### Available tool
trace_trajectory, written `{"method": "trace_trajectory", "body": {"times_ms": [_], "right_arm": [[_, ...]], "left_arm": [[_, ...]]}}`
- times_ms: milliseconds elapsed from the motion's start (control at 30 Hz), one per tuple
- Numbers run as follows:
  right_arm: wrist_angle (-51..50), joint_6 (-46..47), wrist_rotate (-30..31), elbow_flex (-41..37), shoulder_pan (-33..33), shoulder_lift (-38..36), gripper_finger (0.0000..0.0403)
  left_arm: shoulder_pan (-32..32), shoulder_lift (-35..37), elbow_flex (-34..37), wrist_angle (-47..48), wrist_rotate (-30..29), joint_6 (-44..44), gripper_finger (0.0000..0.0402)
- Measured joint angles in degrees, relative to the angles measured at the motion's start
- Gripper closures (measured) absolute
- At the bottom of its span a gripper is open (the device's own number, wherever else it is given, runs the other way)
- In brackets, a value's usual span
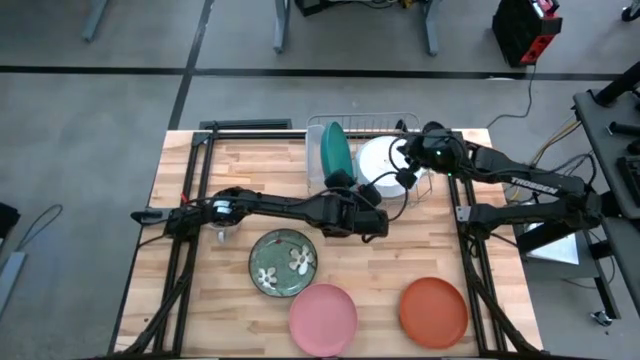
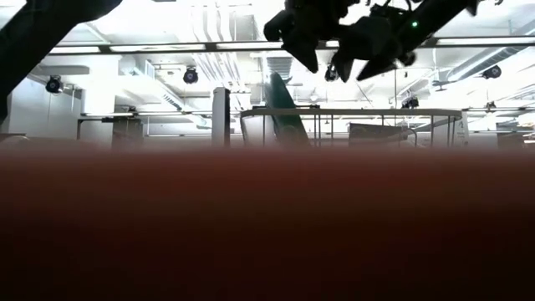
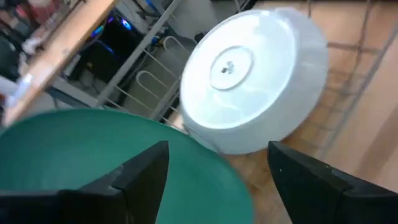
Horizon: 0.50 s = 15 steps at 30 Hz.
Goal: Sort dishes
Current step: Put the white plate in the dish rack
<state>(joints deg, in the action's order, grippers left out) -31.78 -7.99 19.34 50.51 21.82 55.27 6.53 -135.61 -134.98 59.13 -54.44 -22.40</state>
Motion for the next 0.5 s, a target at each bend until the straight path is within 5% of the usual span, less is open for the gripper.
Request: {"method": "trace_trajectory", "body": {"times_ms": [267,367,500], "right_arm": [[-11.6,-0.9,0.4,0.0,0.0,-0.7,0.0399],[-13.1,4.5,1.6,-0.2,0.0,0.3,0.0389],[-11.7,10.3,1.8,-0.2,0.0,0.3,0.0377]], "left_arm": [[-4.5,0.3,0.0,-0.1,0.9,12.8,0.0192],[-7.5,0.6,0.0,-1.7,8.0,17.0,0.0233],[-10.8,0.6,0.0,-6.2,24.4,25.7,0.0308]]}}
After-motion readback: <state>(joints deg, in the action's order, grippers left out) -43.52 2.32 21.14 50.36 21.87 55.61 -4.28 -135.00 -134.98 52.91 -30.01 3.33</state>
